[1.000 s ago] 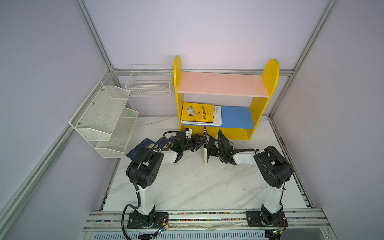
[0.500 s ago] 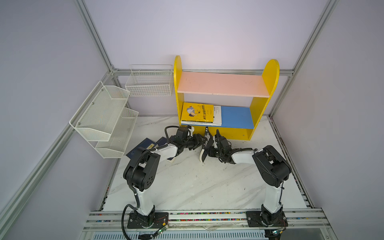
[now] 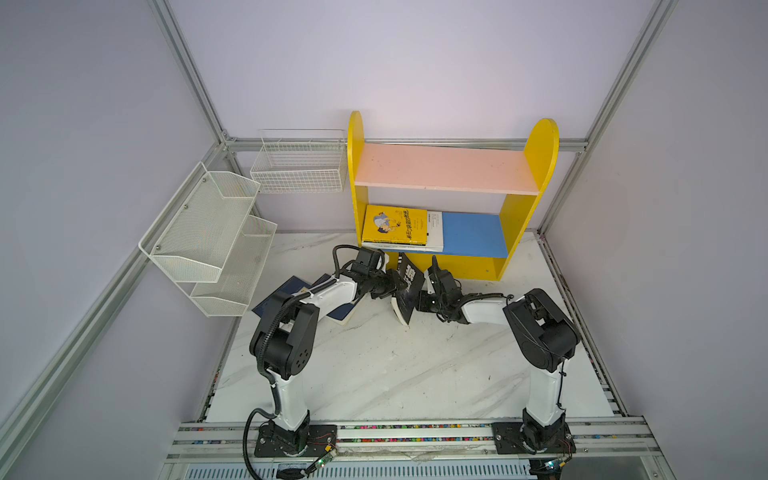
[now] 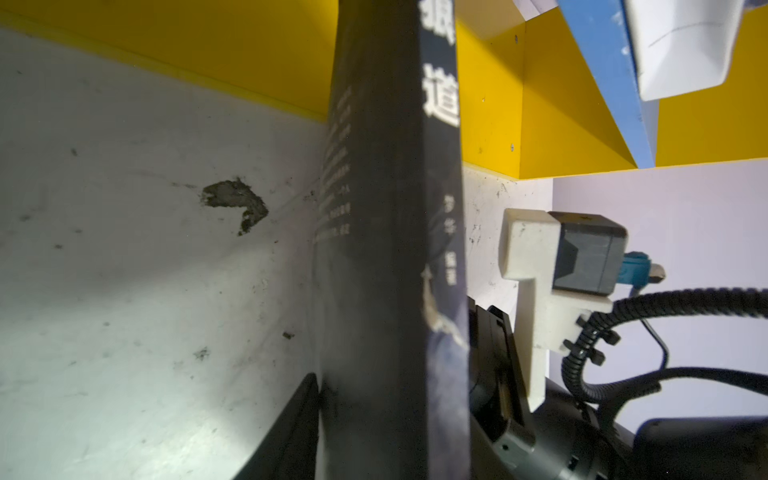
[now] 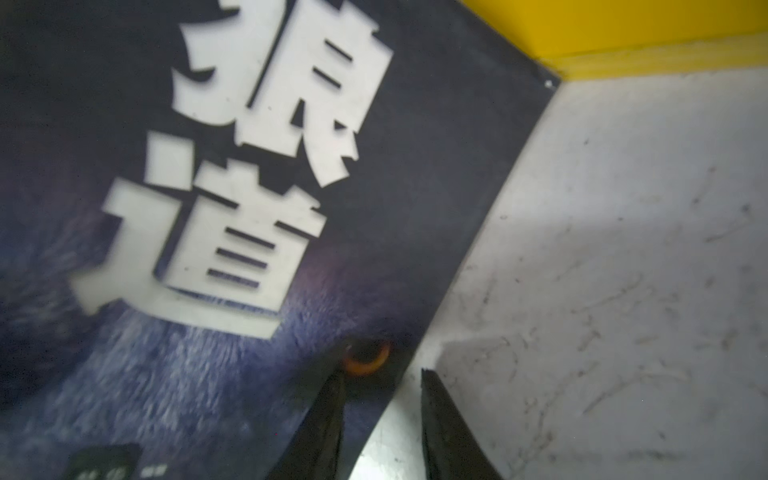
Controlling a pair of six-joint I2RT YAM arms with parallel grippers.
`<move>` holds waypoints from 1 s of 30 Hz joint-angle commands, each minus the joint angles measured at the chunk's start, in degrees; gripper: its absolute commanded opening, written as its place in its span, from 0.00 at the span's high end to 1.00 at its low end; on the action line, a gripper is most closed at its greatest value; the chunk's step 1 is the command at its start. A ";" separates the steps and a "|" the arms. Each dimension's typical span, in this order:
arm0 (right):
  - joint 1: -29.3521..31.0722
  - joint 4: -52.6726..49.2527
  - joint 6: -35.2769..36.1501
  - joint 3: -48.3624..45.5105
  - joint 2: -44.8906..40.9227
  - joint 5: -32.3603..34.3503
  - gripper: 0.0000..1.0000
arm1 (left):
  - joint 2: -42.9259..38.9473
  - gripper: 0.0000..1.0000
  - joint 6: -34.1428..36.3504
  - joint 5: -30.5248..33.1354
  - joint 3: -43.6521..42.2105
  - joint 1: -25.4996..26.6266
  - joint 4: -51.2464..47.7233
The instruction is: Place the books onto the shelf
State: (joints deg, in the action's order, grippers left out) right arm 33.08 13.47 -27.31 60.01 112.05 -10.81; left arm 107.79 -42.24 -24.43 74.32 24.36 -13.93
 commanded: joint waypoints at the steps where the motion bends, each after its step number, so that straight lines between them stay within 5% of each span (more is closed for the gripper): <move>1: 0.08 -5.04 0.65 -1.19 1.18 -0.71 0.65 | -0.33 0.61 3.73 3.17 3.13 0.51 -4.43; 6: -0.03 -4.69 0.90 -1.22 0.71 -1.27 0.65 | -1.68 0.51 5.12 3.60 1.90 0.51 -5.67; 18: -0.03 -4.60 1.02 -0.12 1.48 -2.44 0.64 | -5.56 0.57 5.43 8.48 -1.17 0.43 -6.90; 30: -0.19 -4.46 -1.93 1.00 -2.13 -3.19 0.62 | -7.89 0.95 3.81 4.24 -4.72 0.40 -4.82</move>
State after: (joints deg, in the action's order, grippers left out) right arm 32.80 12.84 -27.75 60.31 111.85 -13.17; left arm 103.37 -38.54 -16.08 72.03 24.38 -20.56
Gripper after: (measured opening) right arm 0.369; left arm 0.133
